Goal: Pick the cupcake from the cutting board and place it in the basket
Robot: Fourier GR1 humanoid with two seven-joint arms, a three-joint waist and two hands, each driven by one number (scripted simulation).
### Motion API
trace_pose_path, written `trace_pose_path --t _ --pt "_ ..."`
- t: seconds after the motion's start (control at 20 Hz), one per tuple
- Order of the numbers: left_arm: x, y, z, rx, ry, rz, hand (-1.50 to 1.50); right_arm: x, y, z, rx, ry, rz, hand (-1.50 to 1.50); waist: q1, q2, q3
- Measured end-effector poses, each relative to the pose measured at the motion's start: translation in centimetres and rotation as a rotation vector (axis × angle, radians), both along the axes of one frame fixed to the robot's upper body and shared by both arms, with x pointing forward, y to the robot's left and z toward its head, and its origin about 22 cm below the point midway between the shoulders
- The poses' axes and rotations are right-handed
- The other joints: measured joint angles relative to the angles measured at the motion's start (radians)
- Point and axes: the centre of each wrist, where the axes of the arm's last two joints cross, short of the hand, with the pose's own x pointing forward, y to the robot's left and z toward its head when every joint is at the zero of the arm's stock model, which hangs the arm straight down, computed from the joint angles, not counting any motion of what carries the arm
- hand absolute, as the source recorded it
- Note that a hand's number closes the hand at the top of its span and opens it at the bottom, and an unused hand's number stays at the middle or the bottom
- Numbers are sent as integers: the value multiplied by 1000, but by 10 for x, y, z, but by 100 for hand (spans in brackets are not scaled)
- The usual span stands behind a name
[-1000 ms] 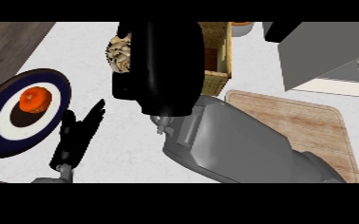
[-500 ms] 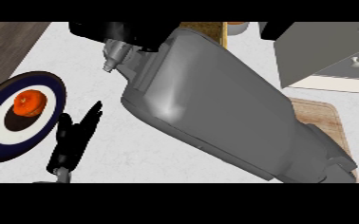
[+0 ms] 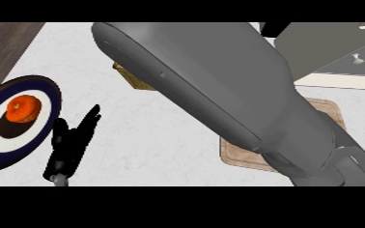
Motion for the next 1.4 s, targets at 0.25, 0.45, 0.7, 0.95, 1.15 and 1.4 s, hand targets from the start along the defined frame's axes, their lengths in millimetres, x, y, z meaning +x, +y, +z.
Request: trace_pose_path --t 0.25,0.45,0.7,0.95,1.15,1.4 --pt "-1 -1 1 0 -9 2 0 22 -1 -3 21 45 -20 150 -4 6 1" --pt "-2 0 1 2 -17 11 0 39 -9 -14 94 80 -25 150 -5 9 2" --pt "-4 3 0 0 -14 17 0 54 -19 -35 208 88 -25 150 -12 8 3" --pt "-5 2 -1 0 -15 23 0 66 -24 -59 273 98 -32 150 -17 6 4" --pt "-7 8 -3 -3 -3 39 0 79 -29 -83 208 124 -118 150 -35 2 5" --pt "-12 9 -6 -8 -6 50 0 85 -31 -103 119 171 -162 -150 -52 -3 7"
